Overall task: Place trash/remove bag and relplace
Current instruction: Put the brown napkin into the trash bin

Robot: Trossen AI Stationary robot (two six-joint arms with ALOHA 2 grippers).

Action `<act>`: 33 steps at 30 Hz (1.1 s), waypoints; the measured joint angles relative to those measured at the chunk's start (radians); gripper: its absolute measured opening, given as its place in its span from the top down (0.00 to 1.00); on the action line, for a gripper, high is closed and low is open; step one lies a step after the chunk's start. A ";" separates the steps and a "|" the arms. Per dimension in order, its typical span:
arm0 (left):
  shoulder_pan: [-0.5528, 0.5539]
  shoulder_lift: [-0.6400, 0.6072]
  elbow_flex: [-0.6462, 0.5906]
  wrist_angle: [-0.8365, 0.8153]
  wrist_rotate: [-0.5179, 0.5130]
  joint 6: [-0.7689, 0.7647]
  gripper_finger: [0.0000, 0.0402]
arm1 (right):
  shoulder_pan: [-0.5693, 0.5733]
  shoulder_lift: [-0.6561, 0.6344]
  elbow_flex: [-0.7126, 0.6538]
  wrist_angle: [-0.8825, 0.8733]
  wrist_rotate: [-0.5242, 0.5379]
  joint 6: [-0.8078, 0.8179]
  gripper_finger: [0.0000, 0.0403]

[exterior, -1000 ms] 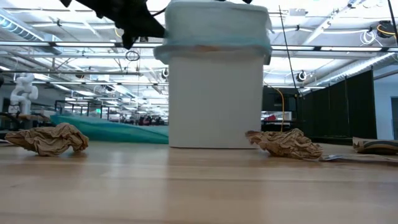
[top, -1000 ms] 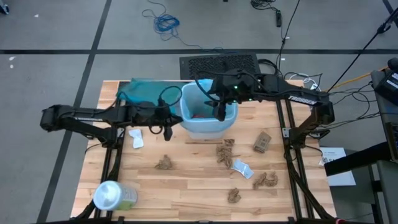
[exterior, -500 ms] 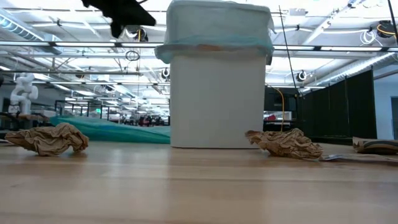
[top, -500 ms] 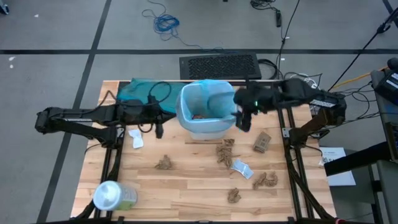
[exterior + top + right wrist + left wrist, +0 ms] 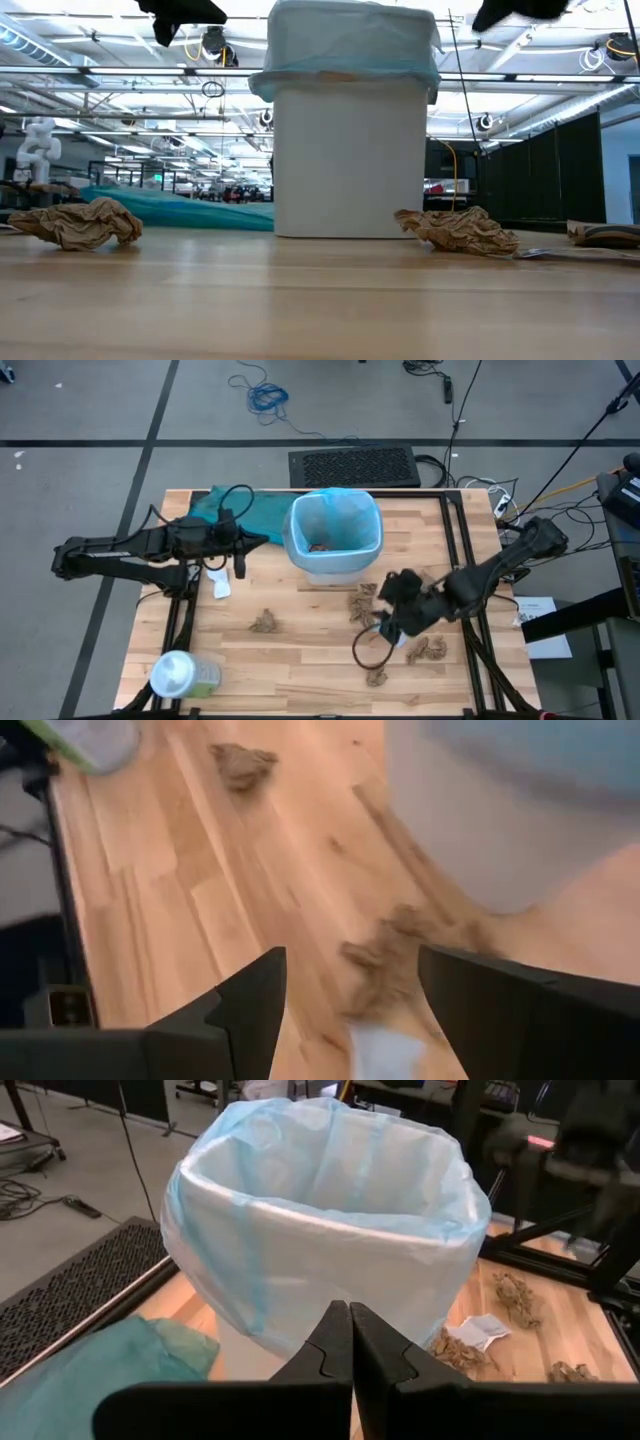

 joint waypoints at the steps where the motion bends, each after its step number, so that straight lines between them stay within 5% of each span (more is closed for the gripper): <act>1: 0.000 0.000 0.000 -0.001 0.000 0.001 1.00 | 0.001 0.004 -0.052 0.067 0.016 0.013 0.46; 4: 0.000 0.002 0.000 -0.014 0.000 0.006 1.00 | -0.018 0.025 -0.189 0.213 0.072 0.067 0.46; 10: 0.000 0.028 0.000 -0.039 0.000 0.004 1.00 | -0.119 0.040 -0.367 0.233 0.082 0.222 0.46; 18: 0.000 0.028 0.000 -0.051 0.000 0.000 1.00 | -0.210 0.040 -0.537 0.449 0.048 0.151 0.46; 33: 0.000 0.028 0.000 -0.057 0.000 -0.001 1.00 | -0.296 0.046 -0.643 0.673 -0.013 0.055 0.49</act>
